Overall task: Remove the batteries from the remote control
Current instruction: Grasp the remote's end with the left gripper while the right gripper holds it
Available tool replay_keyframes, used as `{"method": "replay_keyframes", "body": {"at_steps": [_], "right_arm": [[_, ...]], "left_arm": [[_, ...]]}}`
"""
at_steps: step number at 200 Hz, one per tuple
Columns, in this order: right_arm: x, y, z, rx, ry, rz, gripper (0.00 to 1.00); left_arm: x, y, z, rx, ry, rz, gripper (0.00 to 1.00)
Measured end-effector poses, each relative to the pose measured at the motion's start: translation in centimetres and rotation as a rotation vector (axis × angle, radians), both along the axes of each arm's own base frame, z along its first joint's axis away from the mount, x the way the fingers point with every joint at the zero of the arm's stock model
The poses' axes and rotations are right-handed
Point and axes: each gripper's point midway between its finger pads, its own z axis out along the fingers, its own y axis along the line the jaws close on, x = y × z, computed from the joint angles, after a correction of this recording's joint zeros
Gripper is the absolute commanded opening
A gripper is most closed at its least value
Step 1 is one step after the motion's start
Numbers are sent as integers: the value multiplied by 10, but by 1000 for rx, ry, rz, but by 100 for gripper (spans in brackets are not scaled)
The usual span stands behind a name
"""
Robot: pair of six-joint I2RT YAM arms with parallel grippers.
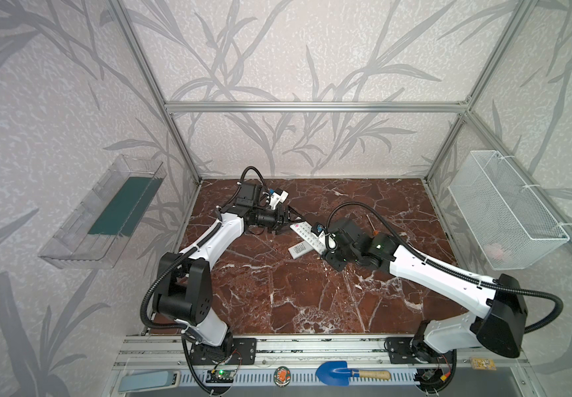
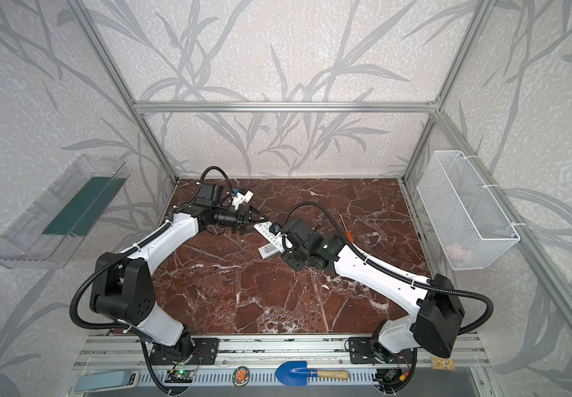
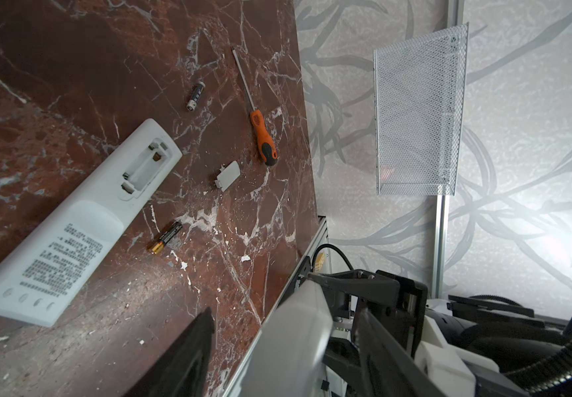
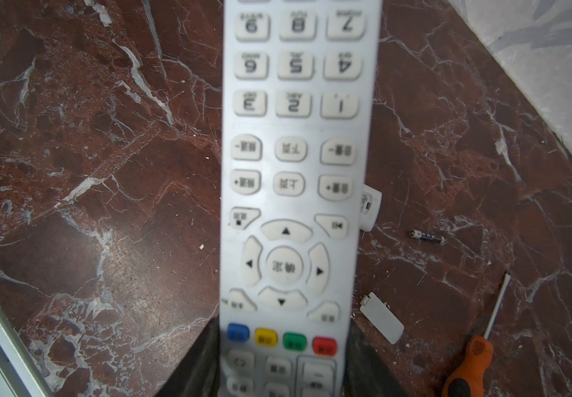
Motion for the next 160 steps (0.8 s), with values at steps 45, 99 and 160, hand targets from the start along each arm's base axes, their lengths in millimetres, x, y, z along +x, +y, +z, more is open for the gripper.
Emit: {"method": "replay_keyframes", "body": {"at_steps": [45, 99, 160], "right_arm": [[0, 2, 0, 9, 4, 7, 11], [0, 5, -2, 37, 34, -3, 16], [16, -8, 8, 78, 54, -67, 81]], "left_arm": [[-5, -3, 5, -41, 6, -31, 40], [-6, -7, 9, -84, -42, -74, 13], [2, -10, 3, -125, 29, -48, 2]]}}
